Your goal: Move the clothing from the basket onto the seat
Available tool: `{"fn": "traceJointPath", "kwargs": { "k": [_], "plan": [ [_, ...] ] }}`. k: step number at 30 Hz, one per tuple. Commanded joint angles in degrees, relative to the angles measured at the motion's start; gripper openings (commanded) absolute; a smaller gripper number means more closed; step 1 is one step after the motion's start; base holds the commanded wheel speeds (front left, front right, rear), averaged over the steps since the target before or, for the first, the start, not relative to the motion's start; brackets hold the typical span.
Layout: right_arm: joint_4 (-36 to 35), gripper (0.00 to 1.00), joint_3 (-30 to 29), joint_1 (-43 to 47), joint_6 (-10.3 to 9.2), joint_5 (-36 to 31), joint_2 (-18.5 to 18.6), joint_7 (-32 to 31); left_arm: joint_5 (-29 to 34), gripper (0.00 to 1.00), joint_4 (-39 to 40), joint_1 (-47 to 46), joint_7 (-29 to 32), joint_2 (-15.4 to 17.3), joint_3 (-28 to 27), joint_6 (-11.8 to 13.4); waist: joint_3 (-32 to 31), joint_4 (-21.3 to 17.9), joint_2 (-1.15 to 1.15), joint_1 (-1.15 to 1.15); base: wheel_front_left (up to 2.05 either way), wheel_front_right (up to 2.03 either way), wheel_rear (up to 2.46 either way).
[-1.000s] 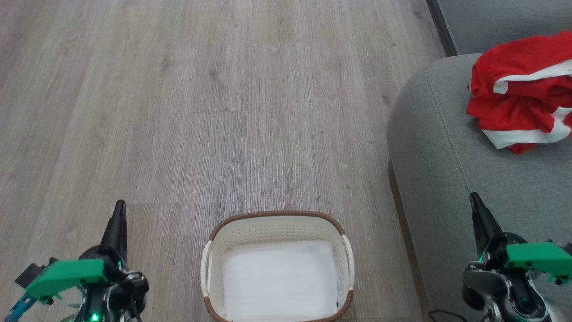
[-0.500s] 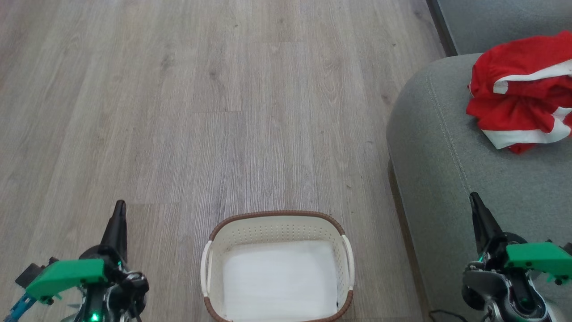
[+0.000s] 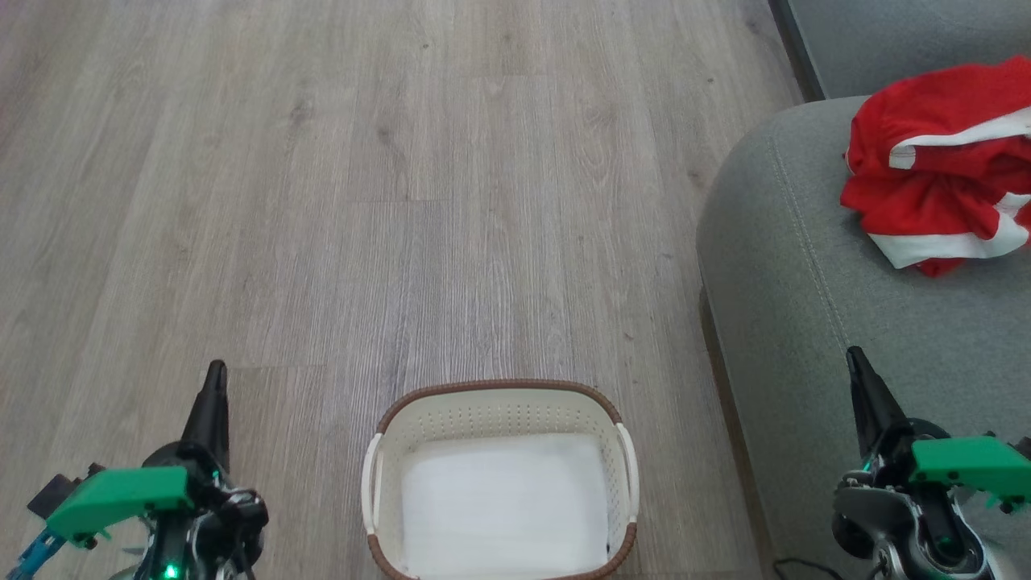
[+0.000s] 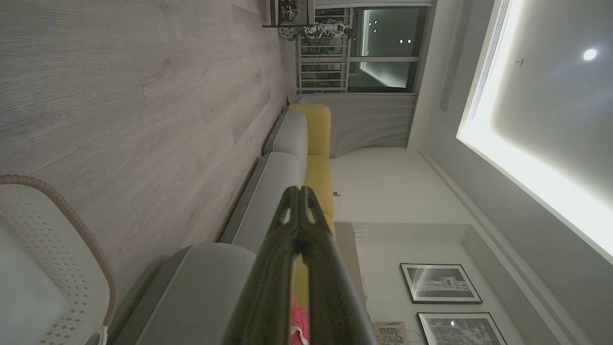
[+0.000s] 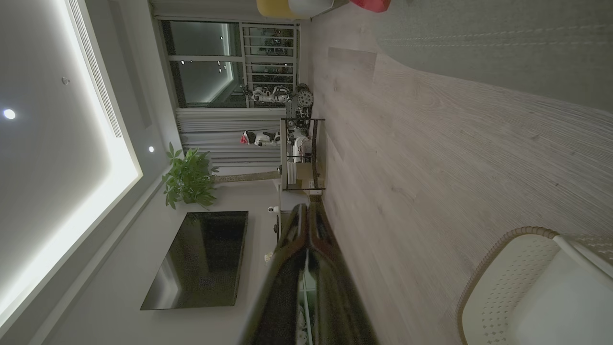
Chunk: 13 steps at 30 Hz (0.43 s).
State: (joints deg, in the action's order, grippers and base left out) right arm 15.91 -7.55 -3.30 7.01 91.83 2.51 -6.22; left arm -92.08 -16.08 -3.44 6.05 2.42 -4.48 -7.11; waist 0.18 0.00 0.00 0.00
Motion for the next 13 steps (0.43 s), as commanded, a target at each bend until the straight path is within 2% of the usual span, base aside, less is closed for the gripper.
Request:
{"fn": "traceJointPath", "kwargs": {
  "k": [1,13],
  "plan": [
    [-1.89,0.00,1.04,-2.88,0.47,0.35,0.37,-0.25,-0.04,0.00,2.03,-2.75,0.48,0.47,-2.09,-0.37,0.00,0.00,0.00,0.00,0.00,0.00,0.00],
    [-1.89,0.00,1.05,-2.88,0.47,0.35,0.37,-0.25,-0.04,0.00,2.03,-2.75,0.48,0.47,-2.09,-0.37,0.00,0.00,0.00,0.00,0.00,0.00,0.00]
  ]
}}
